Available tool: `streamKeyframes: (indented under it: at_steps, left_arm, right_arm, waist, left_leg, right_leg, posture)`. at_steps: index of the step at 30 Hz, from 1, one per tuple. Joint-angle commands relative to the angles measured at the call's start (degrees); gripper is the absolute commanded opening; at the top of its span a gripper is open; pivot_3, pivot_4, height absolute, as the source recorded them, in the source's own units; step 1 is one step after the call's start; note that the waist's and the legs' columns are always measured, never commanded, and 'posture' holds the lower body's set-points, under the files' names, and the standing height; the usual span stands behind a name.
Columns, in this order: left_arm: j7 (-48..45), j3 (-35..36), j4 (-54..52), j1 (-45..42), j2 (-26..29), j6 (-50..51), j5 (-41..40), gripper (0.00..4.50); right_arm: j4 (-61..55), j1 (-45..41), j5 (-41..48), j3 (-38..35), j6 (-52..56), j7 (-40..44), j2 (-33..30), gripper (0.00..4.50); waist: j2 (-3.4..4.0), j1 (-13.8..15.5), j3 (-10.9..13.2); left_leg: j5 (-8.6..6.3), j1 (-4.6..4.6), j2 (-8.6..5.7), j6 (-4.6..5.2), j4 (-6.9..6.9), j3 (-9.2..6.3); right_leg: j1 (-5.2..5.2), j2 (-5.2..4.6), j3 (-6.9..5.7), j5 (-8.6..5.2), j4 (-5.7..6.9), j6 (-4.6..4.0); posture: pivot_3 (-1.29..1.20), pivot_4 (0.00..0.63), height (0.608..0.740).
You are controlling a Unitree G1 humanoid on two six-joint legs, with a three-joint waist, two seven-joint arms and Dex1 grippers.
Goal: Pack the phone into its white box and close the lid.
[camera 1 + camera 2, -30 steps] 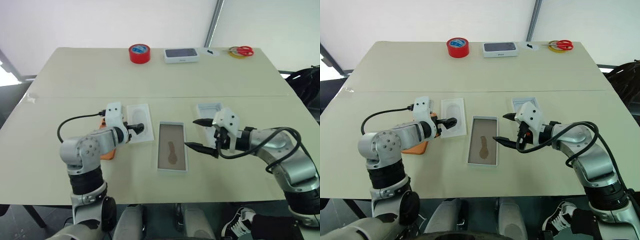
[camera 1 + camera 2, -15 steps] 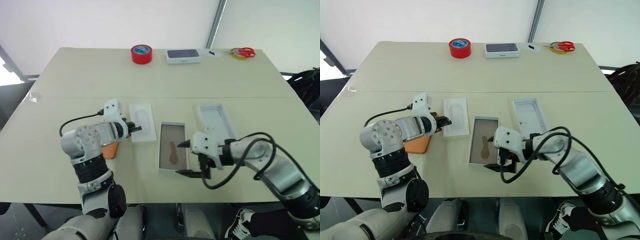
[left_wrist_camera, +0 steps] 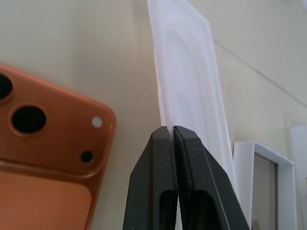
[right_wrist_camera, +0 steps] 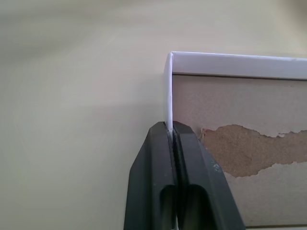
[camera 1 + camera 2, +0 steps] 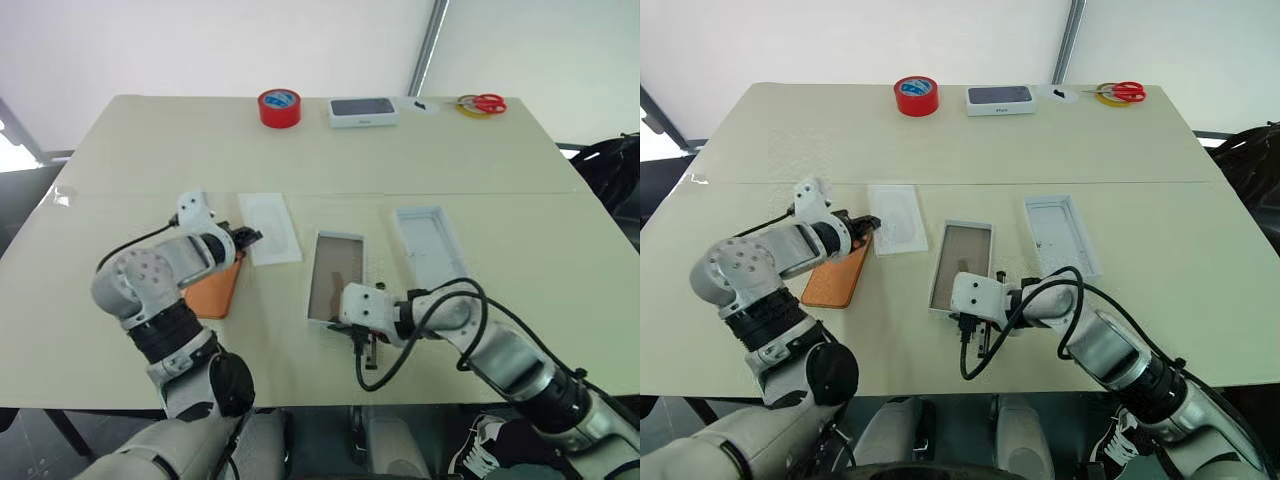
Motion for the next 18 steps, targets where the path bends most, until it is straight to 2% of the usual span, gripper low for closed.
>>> streamKeyframes:
  at_steps: [1, 6, 11, 14, 18]
  left_arm:
    - [-1.31, 3.29, -1.95, -1.75, 1.9, 0.49, -2.74, 0.0]
    - [-2.25, 3.26, -2.48, -0.87, 3.74, 0.49, -6.53, 0.0]
    - [-1.58, 0.74, -4.54, 2.17, 3.86, 0.49, -10.35, 0.0]
    - [-0.72, 0.19, -5.33, 3.41, 3.6, 0.49, -11.57, 0.0]
    - [-0.52, -1.99, -5.8, 5.15, 3.87, 0.49, -14.16, 0.0]
  right_arm:
    - [2.87, -3.67, -3.5, 1.93, -7.75, 1.41, 1.88, 0.04]
    - [10.22, -7.2, -6.3, 3.05, -14.51, 2.71, 5.69, 0.04]
    - [14.19, -9.48, -6.23, 0.51, -16.24, 4.23, 7.25, 0.04]
    - [12.78, -9.36, -3.41, -1.98, -14.06, 6.61, 6.83, 0.9]
    - [9.58, -8.33, -0.54, -6.5, -13.6, 7.22, 6.35, 2.87]
  waist:
    - [-0.01, -0.18, 0.01]
    - [-0.07, -0.18, 0.04]
    - [-0.1, -0.06, 0.06]
    - [-0.11, -0.02, 0.06]
    - [-0.1, -0.03, 0.06]
  left_leg:
    - [0.0, 0.0, 0.0, 0.0, 0.0, 0.0]
    - [0.06, 0.0, 0.0, -0.12, -0.07, -0.02]
    - [0.13, 0.0, 0.01, -0.22, -0.07, -0.03]
    - [0.13, 0.0, 0.0, -0.23, -0.08, -0.06]
    - [0.12, 0.0, 0.01, -0.23, -0.08, -0.06]
  right_leg:
    - [0.0, 0.0, 0.0, 0.0, 0.0, 0.01]
    - [-0.02, 0.02, -0.02, 0.02, 0.02, 0.04]
    - [-0.02, -0.07, -0.02, 0.03, 0.04, 0.03]
    - [-0.02, -0.06, -0.03, 0.03, 0.04, 0.03]
    - [-0.02, -0.05, -0.04, 0.03, 0.05, 0.02]
  posture:
    - [0.0, 0.15, 0.74]
    - [0.0, 0.15, 0.74]
    - [0.0, 0.15, 0.74]
    - [0.0, 0.15, 0.74]
    - [0.0, 0.15, 0.74]
